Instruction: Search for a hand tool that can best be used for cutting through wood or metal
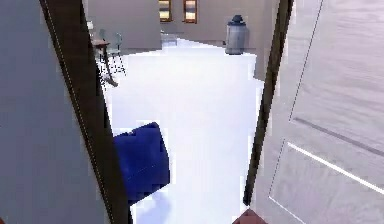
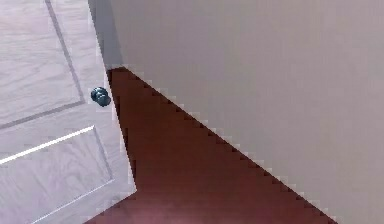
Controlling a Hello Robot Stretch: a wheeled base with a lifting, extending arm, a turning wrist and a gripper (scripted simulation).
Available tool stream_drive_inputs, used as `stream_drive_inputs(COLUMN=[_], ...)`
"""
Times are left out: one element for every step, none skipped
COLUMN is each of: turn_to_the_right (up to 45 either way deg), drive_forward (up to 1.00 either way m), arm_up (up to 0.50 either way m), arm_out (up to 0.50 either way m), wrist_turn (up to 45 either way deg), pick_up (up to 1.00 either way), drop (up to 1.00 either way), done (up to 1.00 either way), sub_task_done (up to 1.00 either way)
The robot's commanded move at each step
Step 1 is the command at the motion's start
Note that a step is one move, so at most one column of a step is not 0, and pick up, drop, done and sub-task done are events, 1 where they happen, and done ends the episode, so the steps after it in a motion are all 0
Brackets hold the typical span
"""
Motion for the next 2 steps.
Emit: stream_drive_inputs(turn_to_the_right=[3.0,0.0], drive_forward=[0.0,1.0], arm_up=[0.0,0.0], arm_out=[0.0,0.0], wrist_turn=[0.0,0.0], pick_up=[0.0,0.0], drop=[0.0,0.0], done=[0.0,0.0], sub_task_done=[0.0,0.0])
